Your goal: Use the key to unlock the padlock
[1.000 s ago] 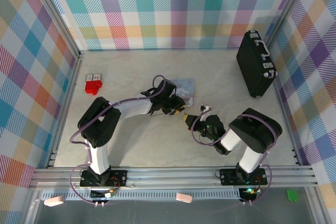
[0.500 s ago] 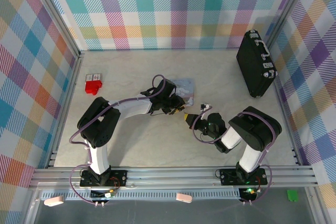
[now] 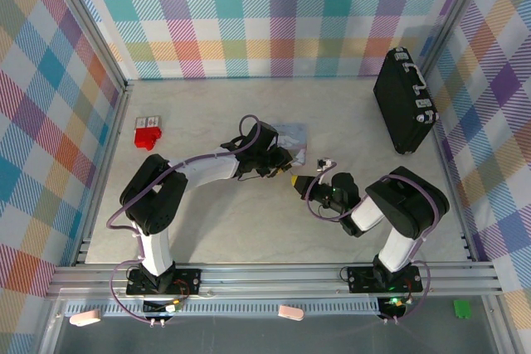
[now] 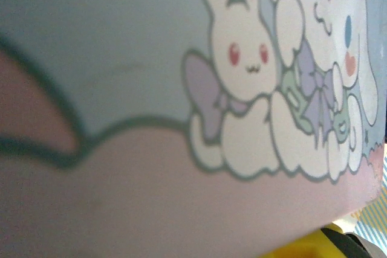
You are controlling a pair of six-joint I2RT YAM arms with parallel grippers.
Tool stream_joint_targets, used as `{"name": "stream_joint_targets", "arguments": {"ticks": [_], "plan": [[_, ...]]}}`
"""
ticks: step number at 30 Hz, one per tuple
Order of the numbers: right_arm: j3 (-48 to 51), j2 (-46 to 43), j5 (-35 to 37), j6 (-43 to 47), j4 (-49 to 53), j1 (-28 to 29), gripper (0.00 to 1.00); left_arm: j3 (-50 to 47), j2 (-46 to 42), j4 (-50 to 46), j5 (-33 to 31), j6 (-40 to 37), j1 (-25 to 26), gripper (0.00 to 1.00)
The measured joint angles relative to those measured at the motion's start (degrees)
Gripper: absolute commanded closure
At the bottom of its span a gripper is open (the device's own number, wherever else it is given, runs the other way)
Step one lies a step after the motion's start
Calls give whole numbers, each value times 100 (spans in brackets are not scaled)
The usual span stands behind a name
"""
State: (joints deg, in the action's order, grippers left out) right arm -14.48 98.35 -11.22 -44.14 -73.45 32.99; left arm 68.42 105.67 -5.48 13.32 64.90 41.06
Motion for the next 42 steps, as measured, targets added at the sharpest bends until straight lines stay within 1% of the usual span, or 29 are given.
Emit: {"name": "stream_joint_targets", "arguments": {"ticks": [6,10,15,26,37,42], "plan": [[-22,-144,-61,160,199,-118,100,4,-11,4,7,2,0,90],[-76,-138,-389,127,195,-332,100,9,-11,87,11,4,0,91],[-282,-98,-654,114,144,-393,100,83,-39,142,162,26,13,91],[-310,-96,-732,195,127,-446,100,85,-55,160,186,24,15,91],[-402,-118,-772,-234,216,-457,100,120,-55,162,138,22,15,91],[-586,-50,-815,-763,291,-490,100,175,-55,166,-50,20,15,91]]}}
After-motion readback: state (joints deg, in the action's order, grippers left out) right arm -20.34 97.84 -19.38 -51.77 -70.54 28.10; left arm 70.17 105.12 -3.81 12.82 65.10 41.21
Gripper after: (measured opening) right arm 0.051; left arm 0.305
